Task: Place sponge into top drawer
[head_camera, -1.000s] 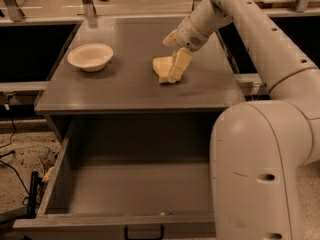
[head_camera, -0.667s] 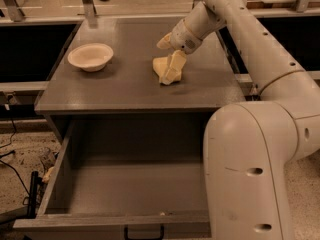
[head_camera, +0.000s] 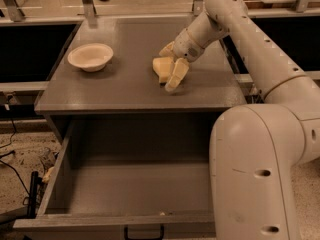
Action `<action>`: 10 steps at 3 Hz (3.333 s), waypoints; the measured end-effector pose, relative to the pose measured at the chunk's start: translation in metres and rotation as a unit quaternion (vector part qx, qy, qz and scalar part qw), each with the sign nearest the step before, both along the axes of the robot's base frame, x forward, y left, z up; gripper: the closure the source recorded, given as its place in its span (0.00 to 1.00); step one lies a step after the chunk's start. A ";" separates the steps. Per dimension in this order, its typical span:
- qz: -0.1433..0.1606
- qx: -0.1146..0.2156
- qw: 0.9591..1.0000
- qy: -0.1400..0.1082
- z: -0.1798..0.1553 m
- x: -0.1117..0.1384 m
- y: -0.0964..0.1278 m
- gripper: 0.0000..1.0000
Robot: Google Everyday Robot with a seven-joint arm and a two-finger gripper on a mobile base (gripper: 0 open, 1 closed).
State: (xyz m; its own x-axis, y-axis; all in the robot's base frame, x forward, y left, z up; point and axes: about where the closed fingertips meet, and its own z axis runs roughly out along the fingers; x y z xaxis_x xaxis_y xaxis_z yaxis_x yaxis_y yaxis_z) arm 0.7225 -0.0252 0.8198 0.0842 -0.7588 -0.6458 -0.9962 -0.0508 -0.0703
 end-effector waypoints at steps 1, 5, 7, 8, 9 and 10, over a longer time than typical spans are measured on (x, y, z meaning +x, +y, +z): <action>0.000 0.000 1.000 0.002 -0.002 0.000 0.000 0.00; 0.000 0.000 1.000 0.002 -0.002 0.000 0.000 0.96; 0.000 0.000 1.000 0.002 -0.002 0.000 0.000 1.00; 0.007 0.003 1.000 -0.013 0.032 -0.015 -0.004 1.00; 0.014 0.007 0.999 -0.035 0.068 -0.031 -0.008 1.00; 0.009 0.013 0.997 -0.069 0.110 -0.061 -0.024 1.00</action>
Offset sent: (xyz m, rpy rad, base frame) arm -0.0005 -0.0003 -0.0019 0.0004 0.0033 -0.0004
